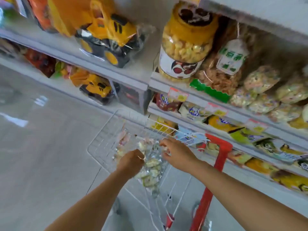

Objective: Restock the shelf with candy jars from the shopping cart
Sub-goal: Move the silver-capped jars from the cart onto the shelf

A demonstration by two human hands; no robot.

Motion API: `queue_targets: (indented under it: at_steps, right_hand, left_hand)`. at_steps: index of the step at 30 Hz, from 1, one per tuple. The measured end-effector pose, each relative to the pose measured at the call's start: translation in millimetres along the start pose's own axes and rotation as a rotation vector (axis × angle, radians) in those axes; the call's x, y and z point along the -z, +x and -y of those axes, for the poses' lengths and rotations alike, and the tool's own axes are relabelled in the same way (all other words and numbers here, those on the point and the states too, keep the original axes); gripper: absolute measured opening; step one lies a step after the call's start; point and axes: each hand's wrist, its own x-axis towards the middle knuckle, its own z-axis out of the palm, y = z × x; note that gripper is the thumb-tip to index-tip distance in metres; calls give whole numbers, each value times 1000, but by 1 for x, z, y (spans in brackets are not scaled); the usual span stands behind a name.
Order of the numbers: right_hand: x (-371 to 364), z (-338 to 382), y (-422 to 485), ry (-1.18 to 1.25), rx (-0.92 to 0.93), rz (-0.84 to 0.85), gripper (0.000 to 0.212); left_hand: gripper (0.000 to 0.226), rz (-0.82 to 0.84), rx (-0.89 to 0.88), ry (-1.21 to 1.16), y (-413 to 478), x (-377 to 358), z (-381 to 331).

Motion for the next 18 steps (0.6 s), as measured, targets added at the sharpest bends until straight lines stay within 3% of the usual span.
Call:
queue_targets:
  at_steps: [4, 14, 18]
  right_hand:
    - [-68, -23, 36, -62, -103, 208, 37]
    - [-165, -55, 77, -148, -229, 452, 44]
    - [-177, -58, 72, -196, -206, 392, 37]
  left_hand:
    - [25, 107, 34, 30, 42, -46, 44]
    - [32, 263, 37, 84, 112, -104, 69]
    - [31, 295, 44, 98, 117, -111, 75]
